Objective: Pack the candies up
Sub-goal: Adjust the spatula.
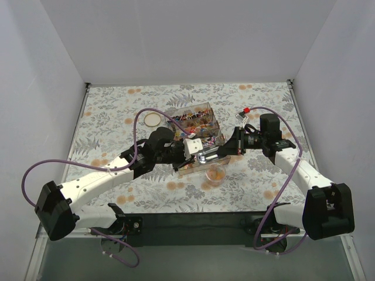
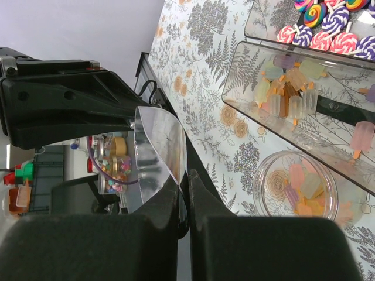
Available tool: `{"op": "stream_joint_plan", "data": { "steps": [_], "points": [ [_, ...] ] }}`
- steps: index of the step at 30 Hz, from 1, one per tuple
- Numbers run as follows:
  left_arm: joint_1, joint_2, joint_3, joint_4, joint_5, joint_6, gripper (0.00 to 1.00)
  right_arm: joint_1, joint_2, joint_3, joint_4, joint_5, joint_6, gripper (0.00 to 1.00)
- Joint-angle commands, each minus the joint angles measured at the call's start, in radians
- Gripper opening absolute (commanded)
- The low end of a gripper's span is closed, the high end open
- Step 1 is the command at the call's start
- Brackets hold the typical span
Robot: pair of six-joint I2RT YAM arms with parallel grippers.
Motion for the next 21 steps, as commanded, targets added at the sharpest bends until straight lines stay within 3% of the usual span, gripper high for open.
{"op": "stream_joint_plan", "data": {
  "steps": [1,7,13,21],
  "points": [
    [0.007,-0.008,0.036,0.02,-0.01,-0.03,0.0,-0.005,-0.019,-0.002,0.034,-0.006,0.007,0.01],
    [0.005,-0.034,0.01,0.075,-0.066,-0.075,0.02,-0.003,-0.028,-0.011,0.035,0.034,0.033,0.01],
    [0.005,-0.067,-0.028,0.126,-0.07,-0.096,0.11,-0.003,-0.022,-0.032,0.04,0.071,0.074,0.01],
    [0.007,-0.085,-0.057,0.15,-0.055,-0.109,0.11,-0.003,-0.023,-0.054,0.058,0.095,0.103,0.01]
  ]
}}
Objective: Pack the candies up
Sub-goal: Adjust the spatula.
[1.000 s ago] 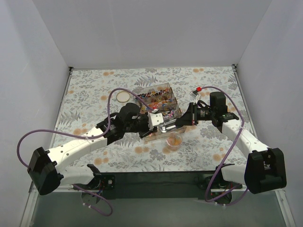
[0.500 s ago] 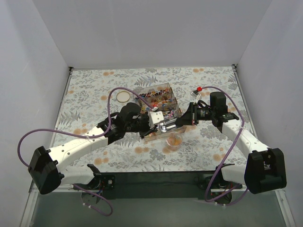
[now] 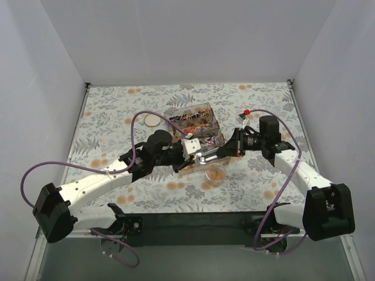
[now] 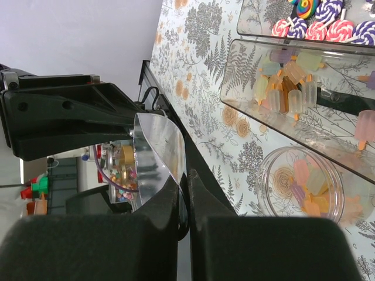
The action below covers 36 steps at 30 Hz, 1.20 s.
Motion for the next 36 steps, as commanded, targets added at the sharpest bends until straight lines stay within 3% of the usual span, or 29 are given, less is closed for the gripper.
{"op": "stream_joint_plan", "data": {
  "steps": [1,7,12,18,36],
  "points": [
    [0.008,-0.062,-0.007,0.088,-0.034,-0.033,0.12,-0.004,-0.015,-0.026,0.02,0.056,0.024,0.01],
    [0.008,-0.085,-0.027,0.099,-0.031,-0.044,0.25,-0.004,-0.017,-0.037,0.025,0.057,0.035,0.01],
    [0.008,-0.093,-0.032,0.094,-0.036,-0.041,0.23,-0.004,-0.015,-0.035,0.023,0.057,0.038,0.01],
    [0.008,-0.071,-0.03,0.05,-0.033,-0.023,0.36,-0.004,-0.02,-0.032,0.025,0.052,0.04,0.01],
    [0.008,0.013,0.004,-0.004,0.018,0.04,0.35,-0.006,-0.021,-0.031,0.057,0.02,0.033,0.01]
  ]
}}
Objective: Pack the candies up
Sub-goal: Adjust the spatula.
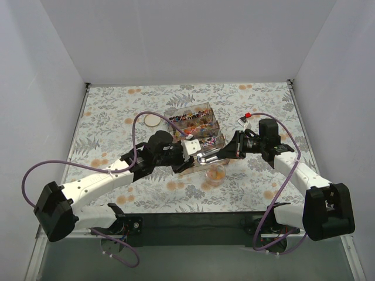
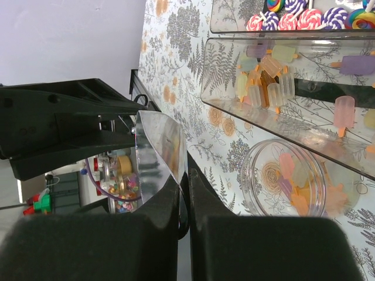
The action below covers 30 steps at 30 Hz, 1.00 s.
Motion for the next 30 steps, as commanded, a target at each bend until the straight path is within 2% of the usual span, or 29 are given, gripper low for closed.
{"op": "stream_joint_plan", "data": {
  "steps": [1,8,14,22,30],
  "points": [
    [0.004,0.013,0.03,-0.006,0.026,0.024,0.33,-0.004,-0.018,0.013,0.043,-0.039,0.0,0.01],
    [0.011,0.007,0.039,0.005,0.05,0.025,0.19,-0.005,-0.011,0.013,0.048,-0.048,-0.001,0.01],
    [0.02,-0.025,0.019,0.035,0.073,0.004,0.0,-0.004,0.002,0.007,0.05,-0.048,-0.012,0.01],
    [0.054,-0.123,-0.036,0.141,0.067,-0.047,0.0,-0.01,0.04,-0.007,0.054,-0.04,-0.02,0.01],
    [0.067,-0.122,-0.056,0.215,0.03,-0.074,0.0,-0.01,0.043,-0.001,0.054,-0.033,-0.021,0.01]
  ]
}}
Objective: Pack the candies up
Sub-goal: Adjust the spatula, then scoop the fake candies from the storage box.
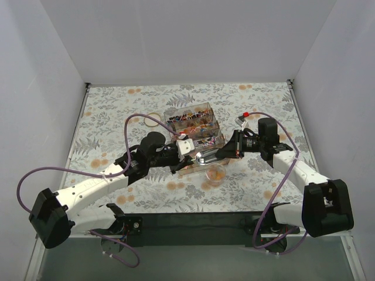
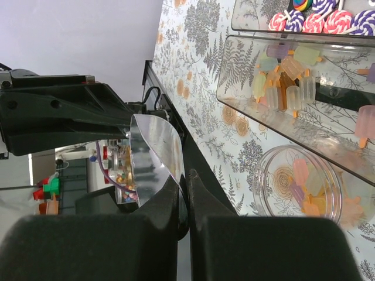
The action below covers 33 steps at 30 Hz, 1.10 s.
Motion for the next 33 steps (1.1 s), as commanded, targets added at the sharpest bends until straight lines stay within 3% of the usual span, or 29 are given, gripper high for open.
{"op": "stream_joint_plan", "data": {
  "steps": [1,3,5,6,8,9,12,20,26,33],
  "points": [
    [0.032,-0.053,0.007,0.124,-0.057,-0.032,0.0,-0.01,0.012,0.002,-0.006,0.041,-0.03,0.01],
    [0.035,-0.047,0.016,0.124,-0.076,-0.023,0.0,-0.01,0.017,0.013,-0.009,0.046,-0.033,0.05],
    [0.045,-0.038,0.029,0.092,-0.101,-0.003,0.0,-0.013,0.026,0.042,-0.009,0.049,-0.036,0.21],
    [0.048,-0.027,0.052,0.046,-0.127,0.027,0.0,-0.016,0.034,0.054,-0.011,0.054,-0.038,0.35],
    [0.058,-0.019,0.077,-0.006,-0.158,0.064,0.0,-0.035,0.044,0.103,-0.023,0.066,-0.045,0.43],
    [0.063,-0.015,0.107,-0.035,-0.172,0.087,0.0,-0.042,0.05,0.126,-0.029,0.069,-0.051,0.53],
    [0.091,0.004,0.154,-0.138,-0.221,0.164,0.0,-0.071,0.095,0.244,-0.116,0.115,-0.131,0.64],
    [0.204,0.162,0.37,-0.341,-0.253,0.348,0.0,-0.076,0.307,0.583,-0.423,0.426,-0.409,0.63],
    [0.241,0.352,0.548,-0.54,-0.264,0.51,0.0,-0.055,0.426,0.698,-0.443,0.576,-0.492,0.62],
    [0.244,0.545,0.733,-0.715,-0.383,0.621,0.0,-0.006,0.558,0.83,-0.44,0.712,-0.541,0.62]
  ]
}}
